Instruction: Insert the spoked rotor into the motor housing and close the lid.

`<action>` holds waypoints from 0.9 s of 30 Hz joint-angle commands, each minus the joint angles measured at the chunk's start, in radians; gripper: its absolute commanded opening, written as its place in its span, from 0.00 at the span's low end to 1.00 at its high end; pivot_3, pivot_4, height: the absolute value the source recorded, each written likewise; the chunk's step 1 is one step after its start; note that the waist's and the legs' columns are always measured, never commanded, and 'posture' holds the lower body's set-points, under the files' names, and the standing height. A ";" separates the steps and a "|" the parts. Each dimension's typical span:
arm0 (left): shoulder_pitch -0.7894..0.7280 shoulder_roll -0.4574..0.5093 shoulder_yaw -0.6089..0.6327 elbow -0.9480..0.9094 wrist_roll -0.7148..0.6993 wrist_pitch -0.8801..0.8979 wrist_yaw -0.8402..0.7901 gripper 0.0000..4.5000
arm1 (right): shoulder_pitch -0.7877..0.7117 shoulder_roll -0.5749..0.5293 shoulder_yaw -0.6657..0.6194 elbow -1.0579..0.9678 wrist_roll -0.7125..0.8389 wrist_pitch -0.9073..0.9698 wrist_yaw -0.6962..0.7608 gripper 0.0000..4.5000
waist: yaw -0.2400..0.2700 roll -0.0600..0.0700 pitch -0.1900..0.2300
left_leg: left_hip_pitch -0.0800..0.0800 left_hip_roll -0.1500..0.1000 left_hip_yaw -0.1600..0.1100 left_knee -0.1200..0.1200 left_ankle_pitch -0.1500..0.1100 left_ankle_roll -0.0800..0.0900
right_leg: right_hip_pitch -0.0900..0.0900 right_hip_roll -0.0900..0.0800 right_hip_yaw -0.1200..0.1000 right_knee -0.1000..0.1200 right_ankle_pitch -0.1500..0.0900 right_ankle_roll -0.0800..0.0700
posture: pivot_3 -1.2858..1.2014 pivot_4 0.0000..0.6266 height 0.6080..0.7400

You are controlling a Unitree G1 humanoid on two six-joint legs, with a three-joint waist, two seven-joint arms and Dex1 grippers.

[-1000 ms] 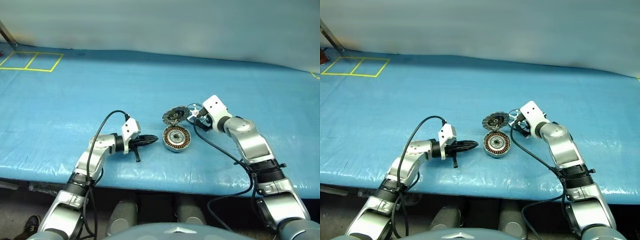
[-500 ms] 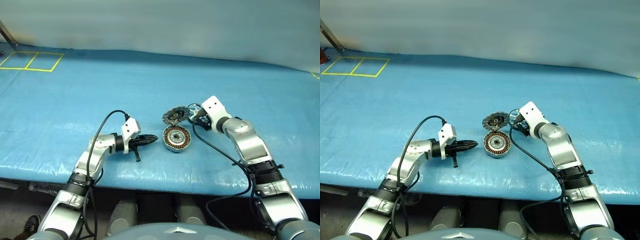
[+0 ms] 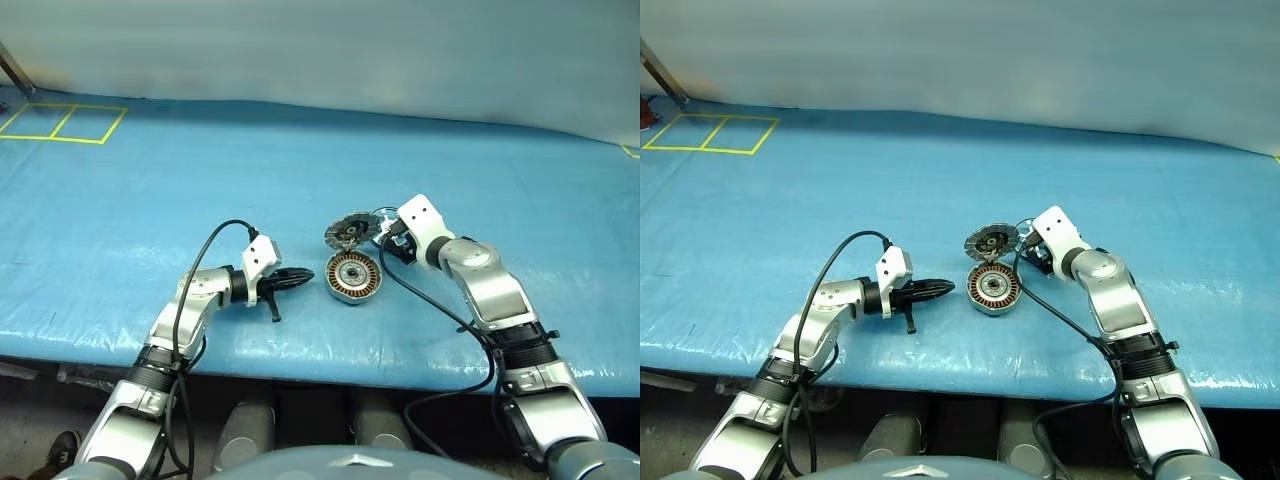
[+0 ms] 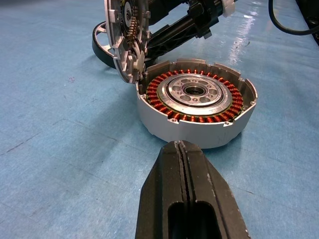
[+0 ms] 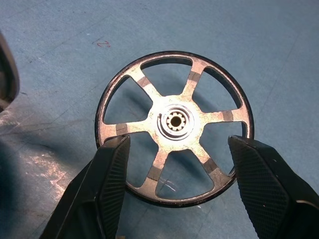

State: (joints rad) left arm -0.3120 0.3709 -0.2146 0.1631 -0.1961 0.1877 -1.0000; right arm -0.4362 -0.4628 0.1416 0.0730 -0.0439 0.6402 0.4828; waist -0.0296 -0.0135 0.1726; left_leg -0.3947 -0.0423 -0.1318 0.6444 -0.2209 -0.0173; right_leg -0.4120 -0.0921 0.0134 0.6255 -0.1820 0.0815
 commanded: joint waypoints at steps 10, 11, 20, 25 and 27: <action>0.000 0.014 0.001 -0.013 0.009 -0.021 0.017 0.00 | -0.004 0.016 0.013 0.055 -0.005 -0.012 0.006 0.39 | -0.001 0.000 0.000 | 0.000 0.000 0.000 0.000 0.000 0.000 | 0.000 0.000 0.000 0.000 0.000 0.000 | 0.52 0.24 1.00; 0.000 0.014 0.000 -0.013 0.009 -0.021 0.017 0.00 | -0.004 0.016 0.014 0.055 -0.006 -0.012 0.007 0.39 | -0.001 0.000 0.000 | 0.000 0.000 0.000 0.000 0.000 0.000 | 0.000 0.000 0.000 0.000 0.000 0.000 | 0.52 0.24 1.00; -0.003 0.010 0.007 -0.003 0.012 -0.027 0.012 0.00 | 0.047 0.012 -0.040 -0.062 0.008 0.000 -0.021 0.15 | -0.005 0.000 0.000 | 0.000 0.000 0.000 0.000 0.000 0.000 | 0.000 0.000 0.000 0.000 0.000 0.000 | 0.52 0.24 1.00; -0.009 0.003 0.018 0.010 0.000 -0.040 0.009 0.00 | 0.123 0.008 -0.111 -0.221 0.030 0.038 -0.054 0.15 | -0.003 0.001 0.000 | -0.001 0.000 0.000 -0.001 0.000 0.000 | -0.001 0.000 0.000 0.000 0.000 0.000 | 0.52 0.24 1.00; -0.014 -0.003 0.021 0.019 0.000 -0.051 0.013 0.00 | 0.163 0.012 -0.143 -0.294 0.054 0.062 -0.059 0.15 | 0.000 0.001 0.000 | -0.002 0.000 0.000 -0.001 0.000 0.000 | -0.002 0.000 0.000 0.000 0.000 0.000 | 0.52 0.24 1.00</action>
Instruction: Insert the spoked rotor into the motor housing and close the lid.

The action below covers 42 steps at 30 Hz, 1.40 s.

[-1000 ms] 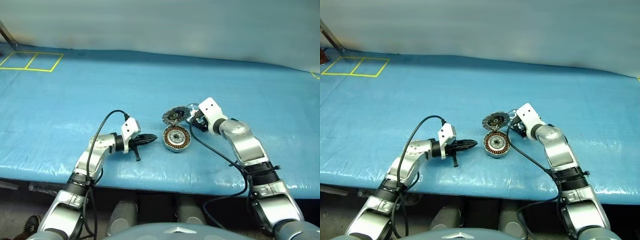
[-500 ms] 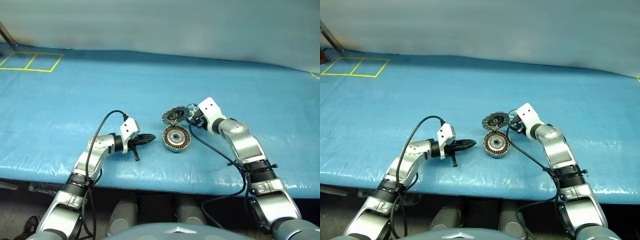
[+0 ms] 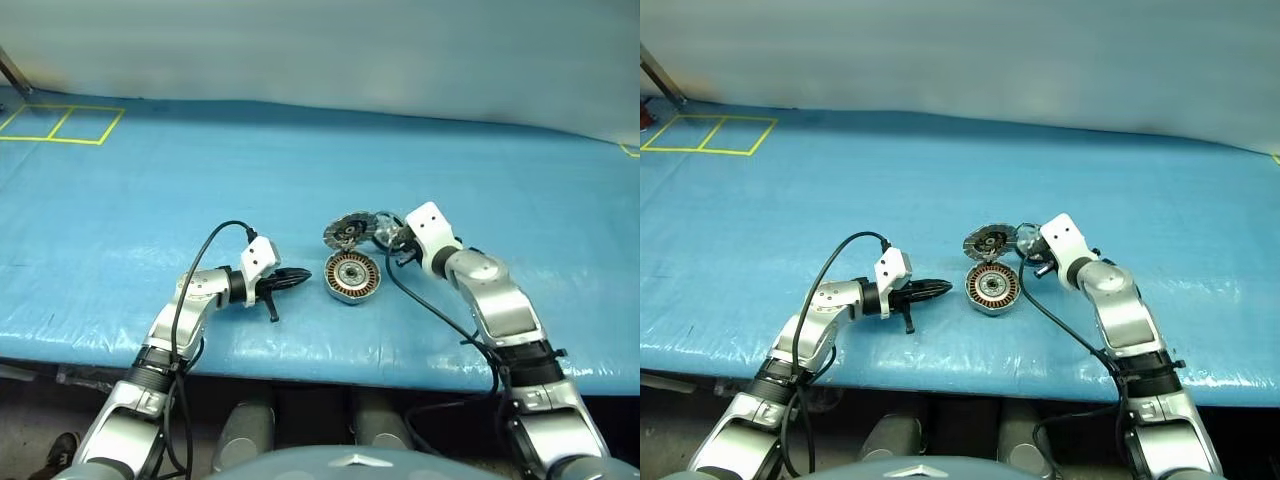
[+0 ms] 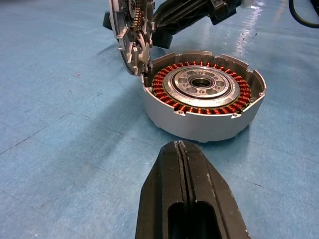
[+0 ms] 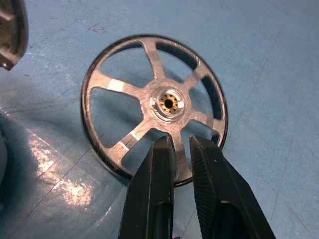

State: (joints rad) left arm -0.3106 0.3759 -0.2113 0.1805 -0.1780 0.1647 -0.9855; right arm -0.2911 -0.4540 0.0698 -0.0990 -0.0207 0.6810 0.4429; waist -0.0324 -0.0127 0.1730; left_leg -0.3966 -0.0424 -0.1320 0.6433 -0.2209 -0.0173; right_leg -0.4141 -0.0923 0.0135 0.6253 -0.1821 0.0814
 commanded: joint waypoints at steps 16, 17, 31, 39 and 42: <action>-0.052 -0.032 0.006 0.062 -0.004 -0.061 -0.023 0.00 | 0.077 0.001 -0.099 -0.236 0.075 0.058 -0.048 0.15 | 0.009 0.000 0.000 | 0.000 0.000 0.000 -0.001 0.000 0.000 | 0.000 0.000 0.000 -0.001 0.000 0.000 | 0.52 0.24 1.00; -0.050 -0.031 0.006 0.061 -0.003 -0.062 -0.024 0.00 | 0.066 0.001 -0.099 -0.225 0.076 0.057 -0.049 0.15 | 0.008 0.000 0.000 | 0.000 0.000 0.000 -0.001 0.000 0.000 | 0.000 0.000 0.000 -0.001 0.000 0.000 | 0.52 0.24 1.00; -0.018 -0.020 0.010 0.040 0.003 -0.062 -0.011 0.00 | -0.006 -0.035 -0.001 -0.018 0.039 0.029 -0.013 0.15 | 0.008 0.000 0.000 | 0.000 0.000 0.000 -0.002 0.000 0.000 | 0.000 0.000 0.000 -0.001 0.000 -0.001 | 0.52 0.24 1.00; -0.015 -0.016 0.006 0.040 0.007 -0.063 -0.003 0.00 | 0.001 -0.028 0.013 -0.006 0.032 0.020 -0.006 0.06 | 0.008 0.000 0.000 | 0.000 0.000 0.000 -0.001 0.000 0.000 | 0.000 0.000 0.000 -0.001 0.000 0.000 | 0.52 0.24 1.00; -0.017 -0.017 0.005 0.042 0.010 -0.064 -0.002 0.00 | 0.011 -0.022 -0.006 -0.033 0.047 0.020 -0.005 0.00 | 0.008 0.000 0.000 | 0.000 0.000 0.000 -0.001 0.000 0.000 | 0.000 0.000 0.000 -0.001 0.000 0.000 | 0.52 0.24 1.00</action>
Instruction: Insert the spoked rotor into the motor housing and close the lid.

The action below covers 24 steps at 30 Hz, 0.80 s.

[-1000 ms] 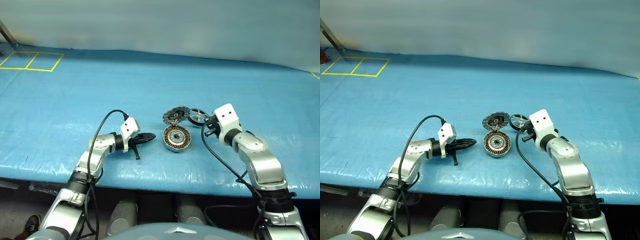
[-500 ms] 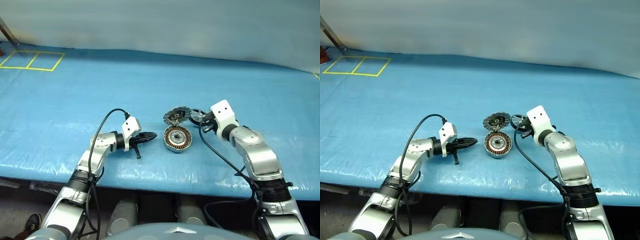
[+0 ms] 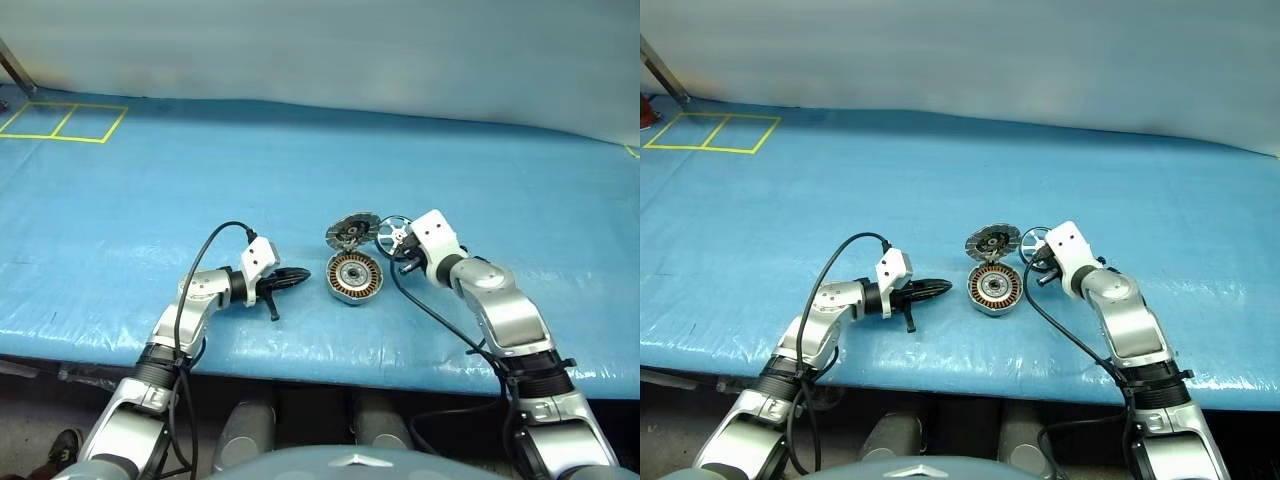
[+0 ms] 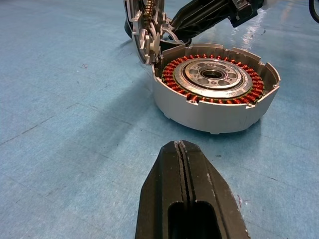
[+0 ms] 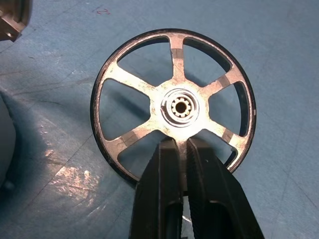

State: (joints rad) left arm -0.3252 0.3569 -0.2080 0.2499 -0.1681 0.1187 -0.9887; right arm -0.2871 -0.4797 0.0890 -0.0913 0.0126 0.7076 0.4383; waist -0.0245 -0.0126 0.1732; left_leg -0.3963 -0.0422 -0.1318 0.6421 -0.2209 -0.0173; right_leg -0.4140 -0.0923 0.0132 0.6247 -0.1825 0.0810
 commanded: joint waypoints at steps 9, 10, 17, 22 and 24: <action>-0.005 -0.003 0.010 -0.029 -0.031 -0.012 -0.026 0.00 | 0.131 0.082 -0.217 -0.308 0.130 0.047 -0.069 0.00 | 0.004 0.000 0.000 | -0.001 0.000 0.000 0.000 0.000 0.000 | -0.001 0.000 0.000 0.000 0.000 0.000 | 0.52 0.24 1.00; -0.008 -0.004 0.014 -0.026 -0.044 -0.006 -0.039 0.00 | 0.162 0.100 -0.253 -0.354 0.167 0.053 -0.063 0.00 | 0.006 0.000 0.000 | -0.001 0.000 -0.001 -0.001 0.000 0.000 | -0.001 0.000 0.000 0.000 0.000 0.000 | 0.52 0.24 1.00; -0.032 -0.019 0.027 -0.005 -0.088 -0.037 -0.095 0.00 | 0.311 0.141 -0.362 -0.456 0.348 0.087 -0.008 0.00 | 0.007 0.000 0.000 | 0.000 0.000 -0.001 -0.002 0.000 0.000 | 0.000 0.000 0.000 0.000 -0.001 0.000 | 0.52 0.24 1.00; -0.041 -0.033 0.029 0.003 -0.121 -0.055 -0.136 0.00 | 0.381 0.166 -0.387 -0.470 0.522 0.074 0.086 0.00 | 0.002 0.001 0.000 | 0.001 0.001 -0.001 -0.002 0.000 0.000 | 0.000 0.000 0.000 0.000 -0.001 -0.001 | 0.52 0.24 1.00; -0.044 -0.036 0.030 0.008 -0.129 -0.056 -0.146 0.00 | 0.391 0.171 -0.380 -0.473 0.570 0.062 0.113 0.00 | 0.001 0.001 0.000 | 0.001 0.001 0.000 -0.002 0.000 0.000 | 0.000 0.000 0.000 0.000 -0.001 -0.001 | 0.52 0.24 1.00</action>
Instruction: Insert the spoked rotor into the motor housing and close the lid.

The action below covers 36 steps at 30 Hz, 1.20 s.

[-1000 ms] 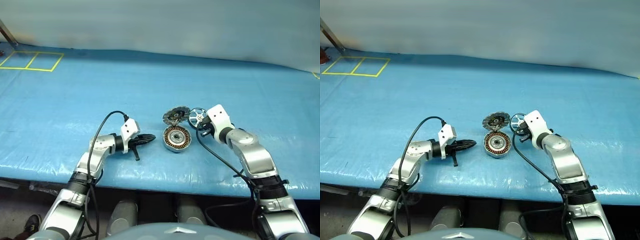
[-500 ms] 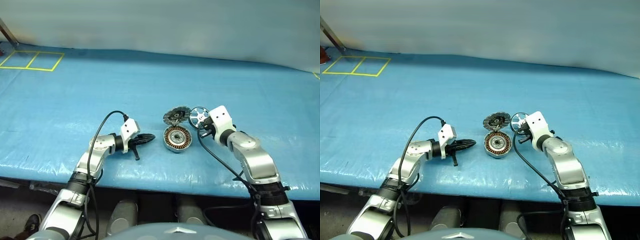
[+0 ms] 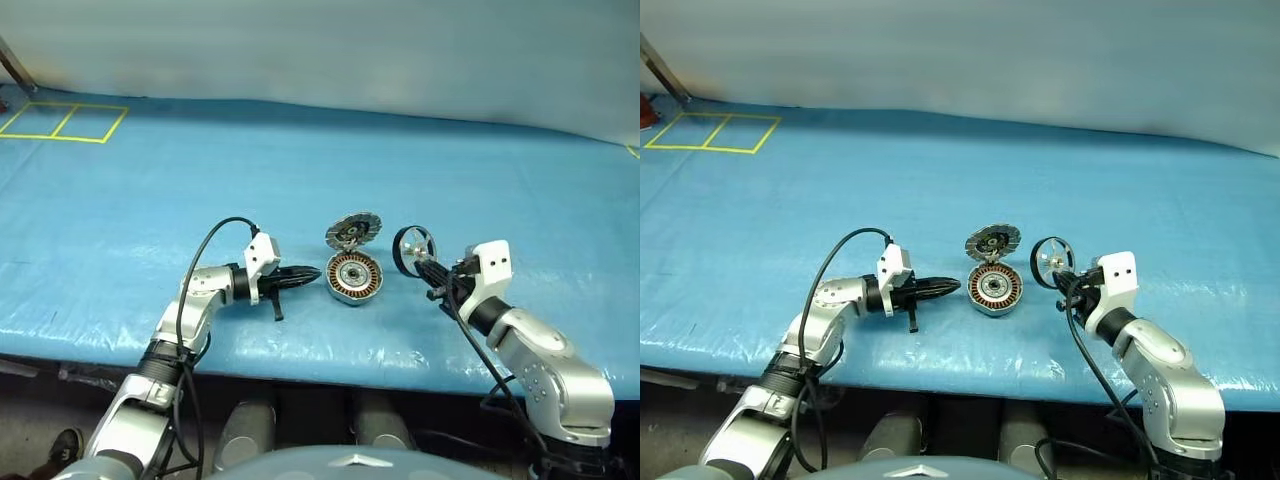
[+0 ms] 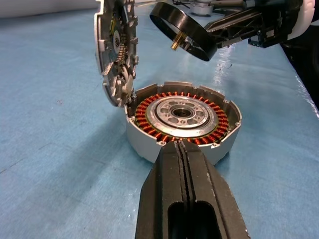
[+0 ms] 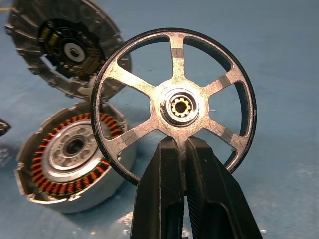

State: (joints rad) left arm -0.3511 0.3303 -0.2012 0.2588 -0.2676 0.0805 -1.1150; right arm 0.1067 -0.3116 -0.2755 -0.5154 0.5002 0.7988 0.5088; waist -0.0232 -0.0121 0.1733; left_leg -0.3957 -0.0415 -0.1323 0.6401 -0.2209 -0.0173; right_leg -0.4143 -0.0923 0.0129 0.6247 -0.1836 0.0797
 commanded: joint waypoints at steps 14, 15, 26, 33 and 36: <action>-0.013 0.015 0.013 -0.008 -0.025 0.016 -0.037 0.00 | -0.013 -0.050 0.122 -0.035 0.122 -0.062 0.071 0.00 | 0.003 0.000 0.000 | 0.000 0.000 0.000 0.000 0.000 0.000 | 0.000 0.000 0.000 0.000 0.000 0.000 | 0.52 0.24 1.00; -0.012 0.016 0.012 -0.007 -0.023 0.014 -0.036 0.00 | -0.016 -0.051 0.127 -0.036 0.124 -0.062 0.069 0.00 | 0.003 0.000 0.000 | 0.000 0.000 0.000 0.000 0.000 0.000 | 0.000 0.000 0.000 0.000 0.000 0.000 | 0.52 0.24 1.00; -0.002 0.016 0.006 -0.015 -0.013 0.010 -0.021 0.00 | -0.049 -0.083 0.197 0.010 0.070 -0.067 0.040 0.00 | 0.006 0.000 0.000 | -0.001 0.000 0.000 0.000 0.000 0.000 | 0.000 0.000 0.000 0.000 0.000 0.000 | 0.52 0.24 1.00; -0.001 0.021 0.003 -0.020 -0.020 0.020 -0.030 0.00 | -0.053 -0.118 0.220 0.025 0.032 -0.076 0.032 0.00 | 0.007 0.000 0.000 | -0.001 0.000 0.000 0.000 0.000 0.000 | 0.000 0.000 0.000 -0.001 0.000 0.000 | 0.52 0.24 1.00; -0.002 0.021 0.002 -0.021 -0.021 0.019 -0.031 0.00 | -0.056 -0.121 0.227 0.032 0.023 -0.077 0.029 0.00 | 0.007 0.000 0.000 | -0.001 0.000 0.000 0.000 0.000 0.000 | 0.000 0.000 0.000 -0.001 0.000 0.000 | 0.52 0.24 1.00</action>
State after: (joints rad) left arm -0.3540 0.3467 -0.2042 0.2693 -0.2832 0.1020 -1.1395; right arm 0.0618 -0.4274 -0.0457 -0.4712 0.5202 0.7422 0.5385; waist -0.0166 -0.0123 0.1735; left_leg -0.3963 -0.0418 -0.1321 0.6397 -0.2210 -0.0174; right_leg -0.4146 -0.0925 0.0129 0.6240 -0.1838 0.0797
